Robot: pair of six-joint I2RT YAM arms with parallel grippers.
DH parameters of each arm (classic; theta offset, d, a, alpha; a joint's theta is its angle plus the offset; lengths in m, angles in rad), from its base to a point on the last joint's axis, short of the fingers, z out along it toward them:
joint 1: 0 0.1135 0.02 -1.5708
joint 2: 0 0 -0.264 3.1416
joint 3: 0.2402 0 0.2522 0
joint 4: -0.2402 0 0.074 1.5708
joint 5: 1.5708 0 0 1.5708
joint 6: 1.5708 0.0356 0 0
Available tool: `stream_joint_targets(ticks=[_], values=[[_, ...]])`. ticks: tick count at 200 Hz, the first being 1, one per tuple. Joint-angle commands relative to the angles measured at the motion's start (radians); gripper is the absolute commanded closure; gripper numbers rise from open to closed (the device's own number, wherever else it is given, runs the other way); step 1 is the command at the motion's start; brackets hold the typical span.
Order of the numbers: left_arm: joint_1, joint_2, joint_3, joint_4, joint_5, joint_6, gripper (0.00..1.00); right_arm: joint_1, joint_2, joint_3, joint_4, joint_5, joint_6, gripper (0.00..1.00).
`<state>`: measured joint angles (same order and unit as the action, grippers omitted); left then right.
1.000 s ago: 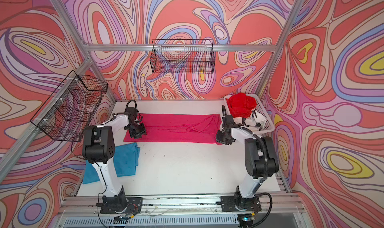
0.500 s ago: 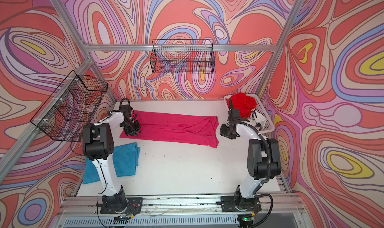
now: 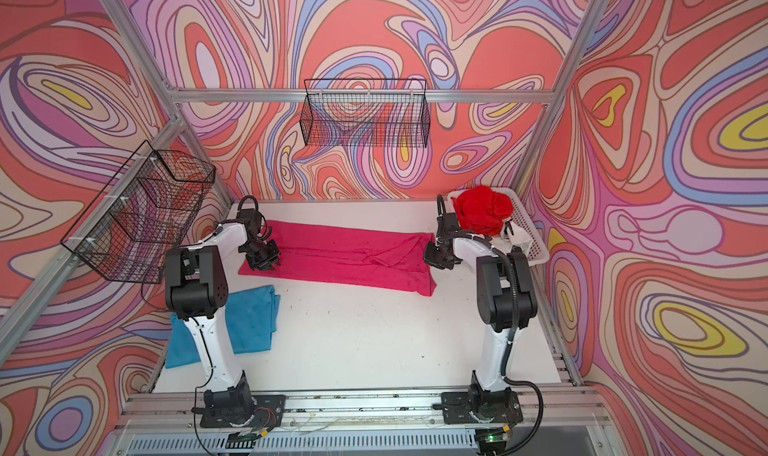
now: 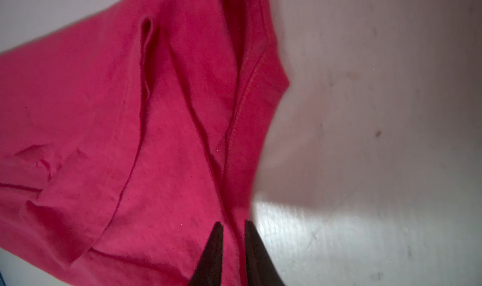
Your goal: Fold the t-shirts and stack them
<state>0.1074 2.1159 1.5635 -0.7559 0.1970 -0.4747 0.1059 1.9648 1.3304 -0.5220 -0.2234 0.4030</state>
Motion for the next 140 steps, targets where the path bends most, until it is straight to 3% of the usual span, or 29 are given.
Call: stream_joint_targets(ticks=[1, 63, 98, 140], values=[[0.011, 0.073, -0.049, -0.022, -0.061, 0.001, 0.72, 0.001, 0.033, 0.041, 0.050, -0.008, 0.032, 0.90], [0.012, 0.069, -0.053, -0.023, -0.063, 0.004, 0.73, 0.001, 0.103, 0.035, 0.051, -0.022, 0.047, 1.00], [0.011, 0.066, -0.056, -0.024, -0.065, 0.007, 0.73, -0.005, 0.098, 0.011, -0.038, 0.122, 0.007, 1.00], [0.012, 0.065, -0.056, -0.025, -0.070, 0.015, 0.73, -0.038, 0.090, -0.004, -0.092, 0.207, -0.058, 1.00]])
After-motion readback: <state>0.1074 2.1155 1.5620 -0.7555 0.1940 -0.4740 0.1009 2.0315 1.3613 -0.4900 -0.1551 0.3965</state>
